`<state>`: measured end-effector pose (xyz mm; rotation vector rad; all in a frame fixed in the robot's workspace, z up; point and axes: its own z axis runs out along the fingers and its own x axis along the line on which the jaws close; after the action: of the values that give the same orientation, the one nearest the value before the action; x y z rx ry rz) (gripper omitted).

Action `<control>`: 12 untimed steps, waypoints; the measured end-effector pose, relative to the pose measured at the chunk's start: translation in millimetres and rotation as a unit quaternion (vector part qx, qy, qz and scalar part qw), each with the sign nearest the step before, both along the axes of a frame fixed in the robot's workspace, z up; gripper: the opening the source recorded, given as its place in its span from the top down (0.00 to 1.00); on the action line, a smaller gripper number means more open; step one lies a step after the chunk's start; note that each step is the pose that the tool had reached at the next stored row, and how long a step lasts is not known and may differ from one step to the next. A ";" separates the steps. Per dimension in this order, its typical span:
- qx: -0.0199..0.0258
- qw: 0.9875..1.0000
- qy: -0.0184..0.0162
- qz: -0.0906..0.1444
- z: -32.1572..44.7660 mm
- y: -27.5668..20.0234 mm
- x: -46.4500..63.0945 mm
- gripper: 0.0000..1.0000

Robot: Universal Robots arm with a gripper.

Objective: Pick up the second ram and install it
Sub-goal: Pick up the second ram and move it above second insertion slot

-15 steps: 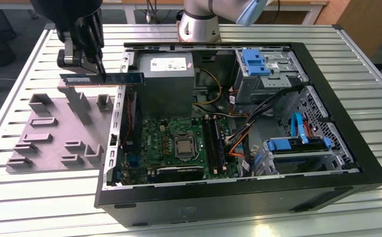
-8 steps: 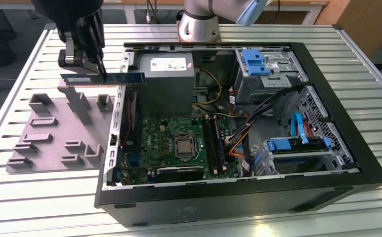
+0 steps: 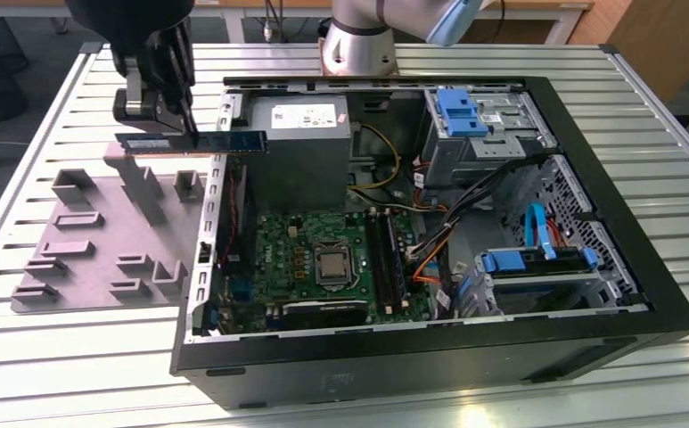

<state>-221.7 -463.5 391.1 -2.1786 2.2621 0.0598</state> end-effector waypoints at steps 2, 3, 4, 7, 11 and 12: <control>0.000 1.000 0.000 0.000 0.0 0.0 1.0 0.86; 0.000 1.000 0.000 0.000 0.0 0.0 1.6 0.86; 0.000 1.000 0.000 0.000 0.0 0.0 2.2 0.86; 0.000 1.000 0.000 0.000 -0.1 0.0 3.6 0.86; 0.000 1.000 0.000 0.000 -0.1 0.0 4.9 0.86; 0.000 1.000 0.000 0.000 -0.1 0.0 5.2 0.86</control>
<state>-216.5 -463.5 391.0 -2.1784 2.2621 0.0598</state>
